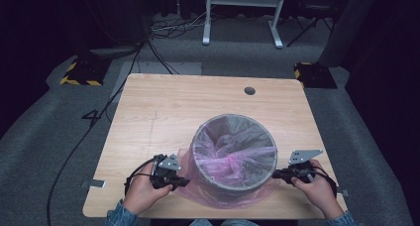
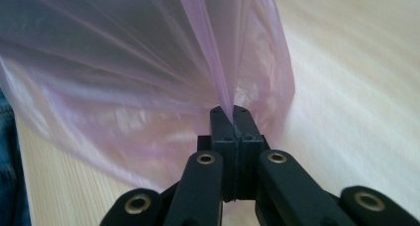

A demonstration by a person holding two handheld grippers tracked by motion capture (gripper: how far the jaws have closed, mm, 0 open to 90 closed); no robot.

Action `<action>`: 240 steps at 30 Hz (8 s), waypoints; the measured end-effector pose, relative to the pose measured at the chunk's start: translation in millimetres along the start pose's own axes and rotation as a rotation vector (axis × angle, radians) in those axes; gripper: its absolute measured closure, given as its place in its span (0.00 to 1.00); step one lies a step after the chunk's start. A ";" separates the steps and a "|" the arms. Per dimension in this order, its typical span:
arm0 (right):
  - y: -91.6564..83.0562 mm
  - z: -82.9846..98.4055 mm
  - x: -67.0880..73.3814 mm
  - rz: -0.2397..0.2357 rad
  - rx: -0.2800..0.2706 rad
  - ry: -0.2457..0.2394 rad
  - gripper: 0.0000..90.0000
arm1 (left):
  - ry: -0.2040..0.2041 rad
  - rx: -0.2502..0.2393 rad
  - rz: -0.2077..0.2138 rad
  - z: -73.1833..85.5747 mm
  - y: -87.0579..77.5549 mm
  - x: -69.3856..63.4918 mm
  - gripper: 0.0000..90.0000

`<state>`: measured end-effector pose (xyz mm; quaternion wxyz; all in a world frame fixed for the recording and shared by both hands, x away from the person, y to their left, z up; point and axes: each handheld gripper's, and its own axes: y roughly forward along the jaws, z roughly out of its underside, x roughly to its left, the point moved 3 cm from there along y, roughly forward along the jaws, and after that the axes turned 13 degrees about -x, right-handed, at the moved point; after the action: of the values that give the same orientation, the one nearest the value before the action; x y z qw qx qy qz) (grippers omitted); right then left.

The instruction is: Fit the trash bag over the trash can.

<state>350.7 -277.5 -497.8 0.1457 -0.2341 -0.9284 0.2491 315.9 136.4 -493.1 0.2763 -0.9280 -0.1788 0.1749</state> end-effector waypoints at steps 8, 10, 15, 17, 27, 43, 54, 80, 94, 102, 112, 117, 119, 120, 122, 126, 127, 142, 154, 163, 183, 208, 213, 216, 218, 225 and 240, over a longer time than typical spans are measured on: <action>-31.5 32.9 -1.8 -0.002 -0.007 0.105 0.98 | -0.058 -0.060 0.015 14.5 -23.6 1.6 0.83; -38.4 31.7 -2.2 -0.022 -0.060 0.122 0.77 | -0.041 -0.130 0.003 13.9 -31.6 -1.7 0.62; -49.8 4.4 0.2 0.005 -0.191 0.014 0.32 | 0.052 -0.242 -0.041 -7.7 -38.6 -4.6 0.36; -46.9 -13.0 6.6 -0.022 -0.236 -0.032 0.33 | 0.094 -0.255 -0.047 -20.2 -30.8 -4.4 0.34; -11.4 -26.5 4.7 -0.051 -0.084 -0.035 1.00 | 0.094 -0.265 -0.014 -35.8 -12.1 0.7 1.00; 2.1 -2.8 1.7 -0.048 -0.001 0.029 1.00 | 0.030 -0.219 -0.063 -19.2 6.4 11.5 0.83; -33.8 -25.4 10.4 -0.037 -0.159 -0.022 0.34 | 0.060 -0.420 -0.085 -19.5 -44.8 12.4 0.31; -57.3 -178.9 26.9 0.036 -0.343 -0.141 0.24 | 0.009 -0.254 -0.402 32.7 -65.1 48.2 0.29; -15.0 -229.1 60.5 0.022 -0.336 -0.199 0.22 | -0.059 -0.225 -0.423 43.5 -60.8 62.5 0.29; 15.7 -241.3 74.1 -0.018 -0.304 -0.214 0.21 | -0.078 -0.212 -0.440 47.8 -58.8 66.8 0.29; 54.3 -237.9 85.8 -0.067 -0.250 -0.201 0.23 | -0.090 -0.188 -0.463 52.7 -50.4 69.4 0.29; 71.0 -228.6 90.7 -0.068 -0.210 -0.192 0.21 | -0.104 -0.203 -0.483 55.1 -51.2 71.7 0.30; 75.2 -224.8 90.8 -0.070 -0.194 -0.193 0.22 | -0.101 -0.199 -0.486 55.3 -51.5 71.8 0.30; 77.8 -222.1 90.4 -0.067 -0.183 -0.193 0.22 | -0.102 -0.196 -0.487 55.2 -51.3 71.6 0.30; 80.9 -218.3 89.3 -0.066 -0.171 -0.194 0.23 | -0.101 -0.193 -0.488 55.0 -50.3 71.4 0.30; 88.5 -209.2 86.7 -0.064 -0.135 -0.186 0.23 | -0.096 -0.176 -0.491 54.8 -49.1 71.5 0.30; 90.6 -207.0 86.3 -0.063 -0.123 -0.185 0.22 | -0.092 -0.173 -0.491 54.7 -48.9 71.4 0.31; 110.8 -186.2 81.4 -0.044 0.088 -0.210 0.28 | -0.077 -0.165 -0.492 54.4 -47.7 70.3 0.32; 121.9 -171.1 79.0 -0.035 0.223 -0.233 0.22 | -0.071 -0.163 -0.485 53.8 -46.4 69.4 0.32; 127.1 -164.1 80.3 -0.054 0.285 -0.238 0.23 | -0.072 -0.164 -0.483 53.8 -46.1 69.4 0.31; 36.3 -225.2 108.8 -0.060 0.012 -0.286 0.32 | -0.081 -0.165 -0.482 53.3 -46.1 70.2 0.31; 60.1 -238.2 75.0 0.037 -0.073 -0.263 0.49 | -0.081 -0.165 -0.485 52.7 -45.1 70.5 0.30; 81.6 -221.6 72.2 0.026 0.041 -0.233 0.47 | -0.078 -0.164 -0.485 52.6 -44.9 70.4 0.30; 91.1 -215.1 74.4 0.025 0.087 -0.239 0.44 | -0.072 -0.160 -0.485 52.5 -44.5 70.2 0.30; 97.7 -211.3 73.7 0.029 0.124 -0.236 0.41 | -0.069 -0.156 -0.487 52.4 -44.4 69.9 0.30; 116.9 -197.1 74.1 0.010 0.227 -0.209 0.34 | -0.075 -0.163 -0.482 52.5 -44.7 70.5 0.29; 115.1 -184.3 74.6 -0.014 0.228 -0.192 0.26 | -0.070 -0.156 -0.485 52.0 -43.7 70.2 0.29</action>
<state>400.5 -78.8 -393.8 0.0836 -0.1848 -0.9053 0.3733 345.0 224.0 -524.7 0.2315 -0.8698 -0.4185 0.1213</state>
